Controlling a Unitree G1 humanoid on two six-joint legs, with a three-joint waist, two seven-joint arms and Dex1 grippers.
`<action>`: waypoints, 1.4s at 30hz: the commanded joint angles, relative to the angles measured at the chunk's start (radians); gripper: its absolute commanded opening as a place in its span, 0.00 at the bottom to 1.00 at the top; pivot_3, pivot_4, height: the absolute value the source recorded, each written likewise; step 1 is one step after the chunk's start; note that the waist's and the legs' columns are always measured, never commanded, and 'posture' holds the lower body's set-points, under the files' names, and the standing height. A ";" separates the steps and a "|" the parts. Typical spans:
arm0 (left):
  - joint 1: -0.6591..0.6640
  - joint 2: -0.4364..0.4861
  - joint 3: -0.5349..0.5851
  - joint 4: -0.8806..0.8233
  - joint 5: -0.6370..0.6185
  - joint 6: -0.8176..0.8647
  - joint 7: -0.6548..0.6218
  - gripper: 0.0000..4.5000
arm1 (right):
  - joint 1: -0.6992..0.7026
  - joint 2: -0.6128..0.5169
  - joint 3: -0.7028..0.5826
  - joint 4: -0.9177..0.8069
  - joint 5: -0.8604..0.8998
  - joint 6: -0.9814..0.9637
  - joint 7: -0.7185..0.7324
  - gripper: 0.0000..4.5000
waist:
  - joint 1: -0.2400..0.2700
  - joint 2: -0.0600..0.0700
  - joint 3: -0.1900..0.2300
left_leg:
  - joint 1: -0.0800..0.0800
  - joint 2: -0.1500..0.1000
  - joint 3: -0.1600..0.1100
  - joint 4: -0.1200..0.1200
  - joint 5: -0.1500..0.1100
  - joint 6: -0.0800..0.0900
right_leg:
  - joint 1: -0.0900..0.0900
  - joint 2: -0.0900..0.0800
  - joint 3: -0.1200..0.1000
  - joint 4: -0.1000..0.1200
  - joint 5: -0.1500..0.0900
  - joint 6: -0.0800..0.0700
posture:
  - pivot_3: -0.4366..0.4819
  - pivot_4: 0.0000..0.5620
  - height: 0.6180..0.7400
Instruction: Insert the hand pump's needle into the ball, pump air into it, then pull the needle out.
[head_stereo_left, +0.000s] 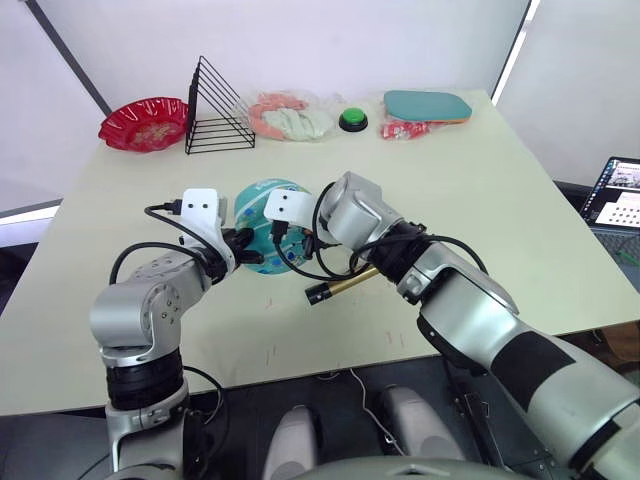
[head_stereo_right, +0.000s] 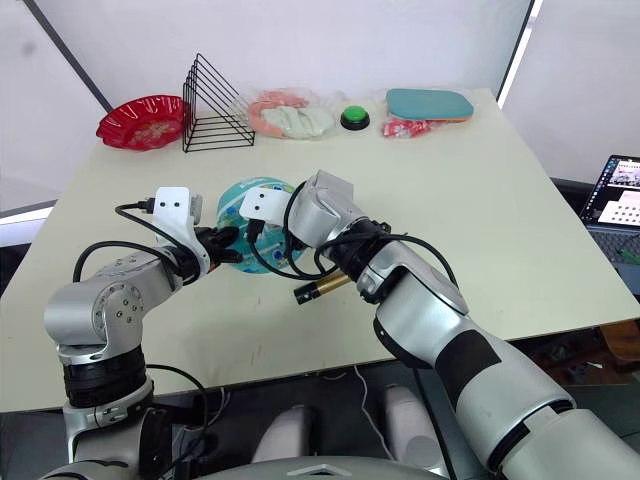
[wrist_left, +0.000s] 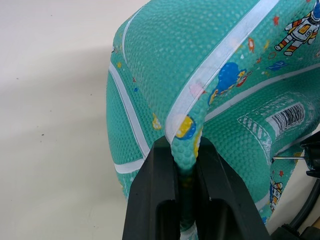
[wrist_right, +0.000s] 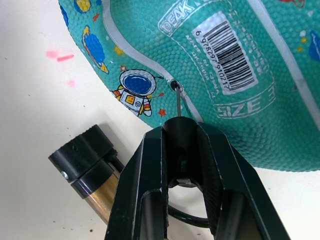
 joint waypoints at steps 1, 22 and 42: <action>0.016 -0.033 -0.071 0.005 -0.049 0.032 -0.054 0.00 | -0.015 0.198 -0.038 -0.002 0.085 -0.076 -0.010 0.07 | -0.001 0.000 0.000 | 0.000 0.000 0.000 0.000 0.000 0.000 | 0.000 0.000 0.000 0.000 0.000 0.000 | 0.48 0.27 1.00; 0.027 0.011 -0.071 0.029 -0.013 -0.051 -0.085 0.00 | 0.139 0.026 0.089 -0.291 0.022 -0.032 0.095 0.07 | -0.012 0.001 0.001 | 0.000 0.000 -0.004 -0.003 0.000 0.000 | -0.001 0.001 -0.002 -0.001 -0.002 -0.004 | 0.48 0.27 1.00; 0.030 0.016 -0.088 0.068 0.016 -0.095 -0.108 0.00 | 0.153 -0.001 0.085 -0.325 -0.004 0.006 0.089 0.07 | -0.004 0.002 0.002 | -0.002 -0.001 -0.008 -0.004 0.000 0.000 | -0.001 0.000 -0.006 -0.002 -0.004 -0.007 | 0.48 0.27 1.00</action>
